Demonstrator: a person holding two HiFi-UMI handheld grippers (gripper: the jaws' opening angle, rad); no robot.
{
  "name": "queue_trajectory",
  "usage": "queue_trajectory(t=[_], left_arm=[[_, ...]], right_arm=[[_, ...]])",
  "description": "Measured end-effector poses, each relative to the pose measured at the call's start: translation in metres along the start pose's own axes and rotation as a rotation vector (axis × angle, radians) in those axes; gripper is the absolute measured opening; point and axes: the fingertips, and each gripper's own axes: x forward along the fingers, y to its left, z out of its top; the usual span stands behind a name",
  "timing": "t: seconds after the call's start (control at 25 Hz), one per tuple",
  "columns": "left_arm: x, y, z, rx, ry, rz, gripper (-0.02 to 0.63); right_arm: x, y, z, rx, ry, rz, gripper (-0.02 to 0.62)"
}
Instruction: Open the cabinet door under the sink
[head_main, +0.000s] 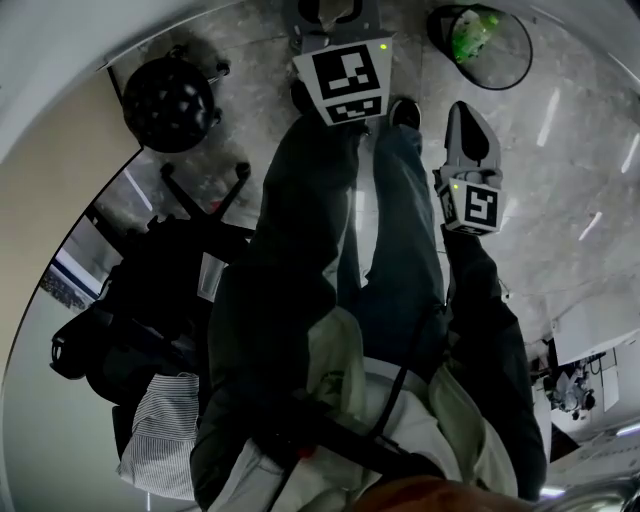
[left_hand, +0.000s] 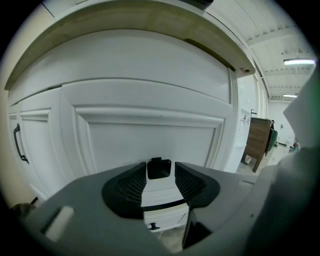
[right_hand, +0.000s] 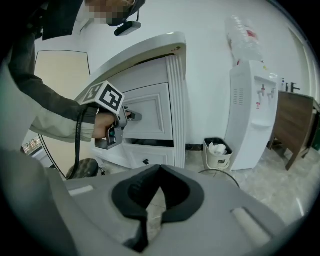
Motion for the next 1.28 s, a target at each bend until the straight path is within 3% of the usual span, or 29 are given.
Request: queue_trajectory(t=[0.24, 0.52, 0.72, 1.0, 1.28], left_arm=[[0.000, 0.003, 0.000, -0.036, 0.018, 0.034, 0.152], [-0.011, 0.001, -0.004, -0.022, 0.048, 0.025, 0.149], [-0.036, -0.005, -0.018, -0.031, 0.081, 0.031, 0.149], [-0.083, -0.016, -0.043, -0.100, 0.097, 0.088, 0.149], [-0.127, -0.025, -0.062, -0.060, 0.108, 0.091, 0.149]], right_arm=[[-0.012, -0.004, -0.005, 0.078, 0.016, 0.011, 0.000], [-0.034, -0.002, -0.030, 0.060, 0.081, 0.041, 0.002], [-0.045, 0.003, -0.024, 0.049, 0.084, 0.091, 0.000], [-0.060, 0.001, -0.024, -0.009, 0.090, 0.206, 0.000], [-0.081, -0.017, -0.045, -0.106, 0.167, 0.281, 0.000]])
